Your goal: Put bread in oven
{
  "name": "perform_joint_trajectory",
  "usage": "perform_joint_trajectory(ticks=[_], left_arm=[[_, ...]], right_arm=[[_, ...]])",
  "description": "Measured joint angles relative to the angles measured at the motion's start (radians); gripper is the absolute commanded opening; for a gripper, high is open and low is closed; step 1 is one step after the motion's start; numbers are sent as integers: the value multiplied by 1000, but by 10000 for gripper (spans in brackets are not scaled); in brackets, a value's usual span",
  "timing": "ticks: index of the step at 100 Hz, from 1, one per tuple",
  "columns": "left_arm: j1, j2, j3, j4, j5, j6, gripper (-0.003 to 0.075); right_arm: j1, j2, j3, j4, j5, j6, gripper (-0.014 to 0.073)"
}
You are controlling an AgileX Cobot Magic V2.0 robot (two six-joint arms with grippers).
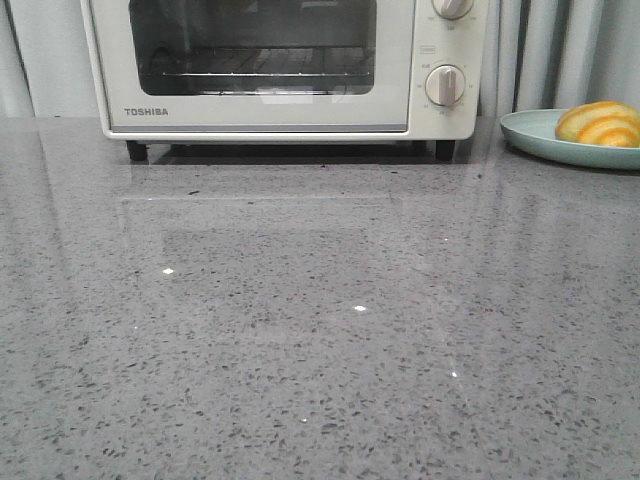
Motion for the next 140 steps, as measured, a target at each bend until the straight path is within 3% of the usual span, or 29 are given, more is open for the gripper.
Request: perform_joint_trajectory(ticks=[17,38,49,61,83,100,126,140], left_arm=[[0,0,0,-387,-109,-28,-21],[0,0,0,-523,-43,-34,-22],[0,10,-31,-505,2,-34,-21],[0,121,-169,-406,132,-17,-20],[0,495,-543,-345,293,214,-21],[-31,760,-788,-339,296,275,-21],[-252,1122,-1090,-339,273,483,-21],[-289,1291,-1202,-352,243,507,-21]], right_arm=[[0,0,0,33,-2,0,-48],[0,0,-43,39,39,0,-48],[0,8,-111,25,131,0,-48],[0,89,-218,-31,270,0,-48],[0,301,-370,-67,328,-30,-48],[11,392,-440,-72,309,-37,-48],[22,394,-448,-72,281,-41,-48],[22,394,-448,-72,281,-43,-48]])
